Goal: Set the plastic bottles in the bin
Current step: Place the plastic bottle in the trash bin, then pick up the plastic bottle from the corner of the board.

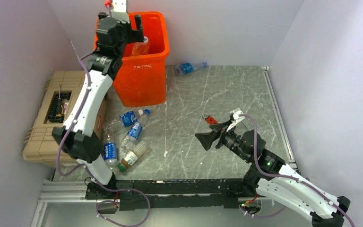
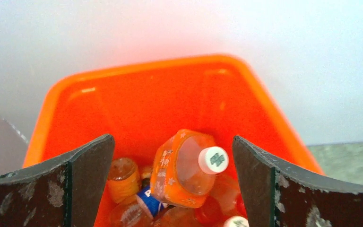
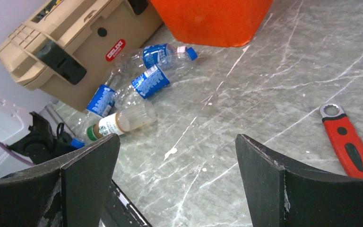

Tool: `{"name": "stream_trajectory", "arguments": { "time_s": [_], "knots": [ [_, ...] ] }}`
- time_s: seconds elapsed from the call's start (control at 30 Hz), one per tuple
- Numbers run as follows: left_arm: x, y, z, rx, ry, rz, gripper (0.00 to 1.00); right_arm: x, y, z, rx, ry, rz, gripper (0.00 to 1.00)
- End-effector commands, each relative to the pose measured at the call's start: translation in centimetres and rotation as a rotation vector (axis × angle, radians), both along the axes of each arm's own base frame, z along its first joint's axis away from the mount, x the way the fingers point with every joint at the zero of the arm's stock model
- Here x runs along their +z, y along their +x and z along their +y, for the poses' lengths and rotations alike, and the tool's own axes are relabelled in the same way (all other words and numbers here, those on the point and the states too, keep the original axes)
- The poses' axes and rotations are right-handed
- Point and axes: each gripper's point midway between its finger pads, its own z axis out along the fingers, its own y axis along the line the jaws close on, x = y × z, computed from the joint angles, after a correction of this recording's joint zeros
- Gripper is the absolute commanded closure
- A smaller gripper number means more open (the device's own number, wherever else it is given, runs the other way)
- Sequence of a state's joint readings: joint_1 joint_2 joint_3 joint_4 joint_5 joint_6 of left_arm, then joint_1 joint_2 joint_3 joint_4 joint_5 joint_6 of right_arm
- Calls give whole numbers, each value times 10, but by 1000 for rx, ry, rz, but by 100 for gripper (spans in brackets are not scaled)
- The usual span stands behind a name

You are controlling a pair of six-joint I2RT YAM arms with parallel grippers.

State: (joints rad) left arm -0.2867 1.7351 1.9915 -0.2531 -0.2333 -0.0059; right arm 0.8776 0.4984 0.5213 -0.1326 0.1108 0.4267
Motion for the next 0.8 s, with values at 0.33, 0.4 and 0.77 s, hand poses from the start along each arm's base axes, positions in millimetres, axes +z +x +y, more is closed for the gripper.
{"name": "stream_trajectory", "arguments": {
  "time_s": [0.33, 0.4, 0.77],
  "knots": [
    [64, -225, -40, -525, -247, -84, 1, 20, 53, -35, -418, 106, 69, 5],
    [36, -250, -53, -645, -210, -32, 1, 23, 62, -36, -472, 131, 81, 5],
    [-74, -346, -77, -1004, -169, 54, 1, 9, 128, -25, -546, 386, 252, 5]
  ]
}}
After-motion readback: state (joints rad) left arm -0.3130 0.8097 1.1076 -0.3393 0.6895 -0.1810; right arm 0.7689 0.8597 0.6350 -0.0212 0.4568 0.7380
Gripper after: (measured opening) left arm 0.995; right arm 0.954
